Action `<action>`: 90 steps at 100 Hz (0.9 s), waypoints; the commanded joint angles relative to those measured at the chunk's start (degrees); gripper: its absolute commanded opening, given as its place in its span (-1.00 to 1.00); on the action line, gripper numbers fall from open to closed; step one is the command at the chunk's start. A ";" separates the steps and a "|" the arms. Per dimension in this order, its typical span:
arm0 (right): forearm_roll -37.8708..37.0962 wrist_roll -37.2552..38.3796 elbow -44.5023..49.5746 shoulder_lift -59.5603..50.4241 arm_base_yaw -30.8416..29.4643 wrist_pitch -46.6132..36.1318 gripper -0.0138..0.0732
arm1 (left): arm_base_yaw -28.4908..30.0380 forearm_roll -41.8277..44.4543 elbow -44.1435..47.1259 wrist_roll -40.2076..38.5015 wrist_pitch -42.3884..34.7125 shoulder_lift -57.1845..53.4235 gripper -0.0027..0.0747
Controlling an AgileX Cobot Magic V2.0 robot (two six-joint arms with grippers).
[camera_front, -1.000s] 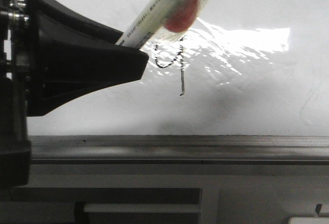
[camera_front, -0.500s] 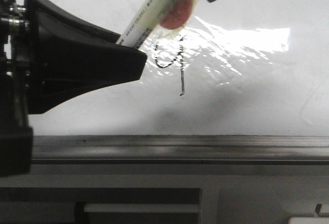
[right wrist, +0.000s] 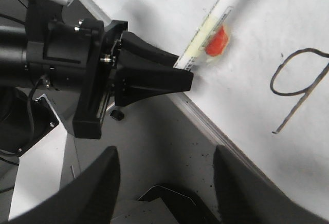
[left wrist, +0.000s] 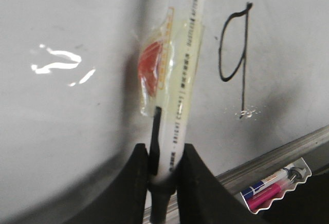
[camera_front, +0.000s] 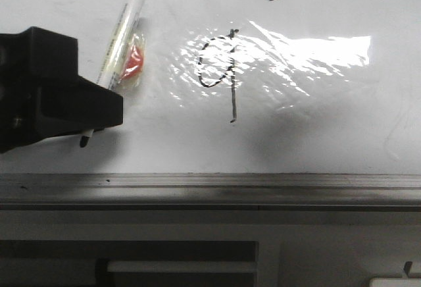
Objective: Write number 9 on whiteboard
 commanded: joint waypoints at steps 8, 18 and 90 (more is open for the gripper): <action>1.00 -0.46 -1.94 -1.06 0.01 -3.36 0.13 | -0.34 -4.66 -1.64 -0.55 -3.21 -0.38 -0.98; 1.00 -0.46 -1.94 -1.06 0.01 -3.46 0.13 | -0.34 -4.66 -1.64 -0.55 -4.96 1.52 -0.98; 1.00 -0.46 -1.94 -1.06 0.01 -3.46 0.13 | -0.34 -4.54 -1.64 -3.13 -7.93 3.47 0.01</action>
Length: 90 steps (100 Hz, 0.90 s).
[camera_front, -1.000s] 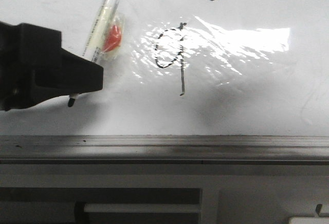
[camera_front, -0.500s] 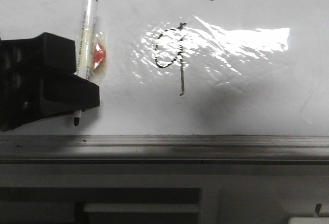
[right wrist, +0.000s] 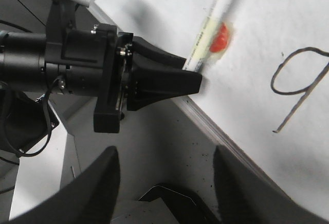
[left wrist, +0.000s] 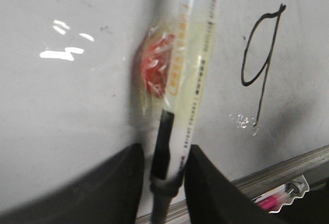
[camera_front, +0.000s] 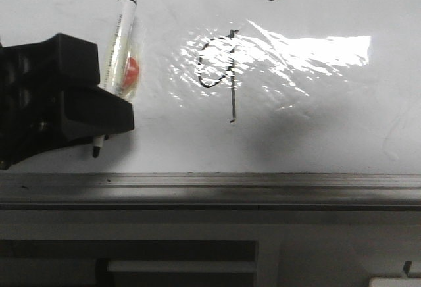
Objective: Write number 9 on whiteboard
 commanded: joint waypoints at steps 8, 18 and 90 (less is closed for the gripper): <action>1.00 -0.57 -1.94 -1.06 0.01 -3.46 0.13 | -0.05 -1.03 -1.40 -0.68 -4.27 -0.48 0.14; 1.00 -0.57 -1.94 -1.16 0.01 -3.46 0.13 | -0.05 -1.03 -1.40 -0.68 -4.27 -1.03 0.16; -6.00 -0.67 17.52 -21.29 0.01 -24.87 -0.84 | -0.05 13.17 0.00 1.24 7.85 -32.07 -0.99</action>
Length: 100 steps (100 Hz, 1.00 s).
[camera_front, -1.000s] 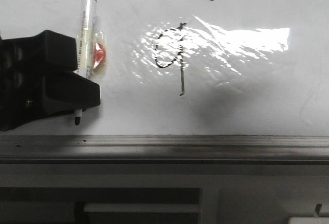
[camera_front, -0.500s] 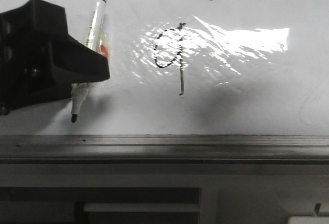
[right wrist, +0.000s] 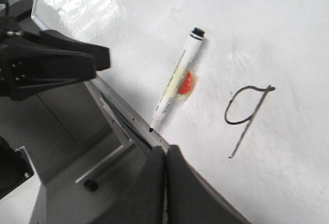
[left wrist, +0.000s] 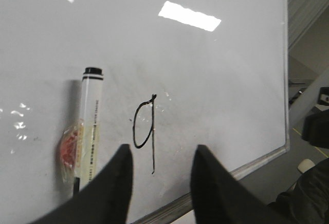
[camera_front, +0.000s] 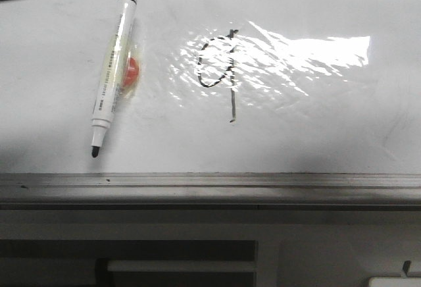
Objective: Write number 9 on whiteboard
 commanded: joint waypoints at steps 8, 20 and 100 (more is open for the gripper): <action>-3.71 -0.64 8.27 -9.60 0.01 -11.07 -0.84 | 0.07 7.25 1.19 0.72 -1.76 -8.18 -0.98; -4.60 -0.96 16.10 -17.21 0.01 -14.90 -0.84 | 0.07 10.19 5.12 0.72 -1.76 -14.18 -0.98; -5.68 -1.24 30.62 -37.00 0.01 -12.15 -0.84 | 0.07 11.39 15.19 0.82 -0.33 -25.19 -0.98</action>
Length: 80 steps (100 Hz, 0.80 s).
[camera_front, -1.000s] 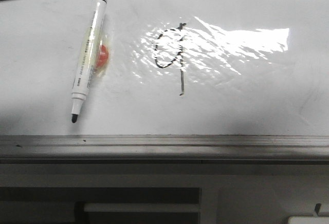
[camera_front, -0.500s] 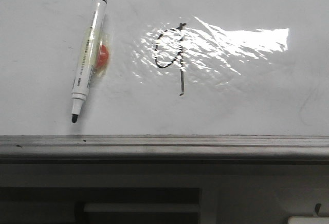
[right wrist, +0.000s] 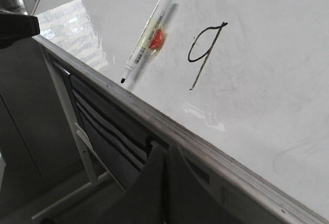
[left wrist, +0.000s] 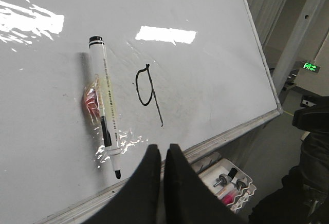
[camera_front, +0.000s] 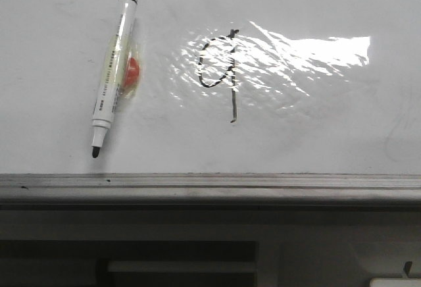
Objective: Write number 9 on whiteboard
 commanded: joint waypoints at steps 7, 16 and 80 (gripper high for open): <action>-0.61 -0.79 -1.60 0.40 0.01 -4.04 -0.84 | 0.07 0.08 -1.56 0.19 -4.12 0.26 -0.98; -0.61 -0.79 -1.60 0.40 0.01 -4.04 -0.84 | 0.07 0.08 -1.56 0.19 -4.12 0.26 -0.98; -0.61 -0.79 -1.60 0.40 0.01 -4.04 -0.84 | 6.94 -0.16 4.25 0.19 17.57 -10.58 -0.98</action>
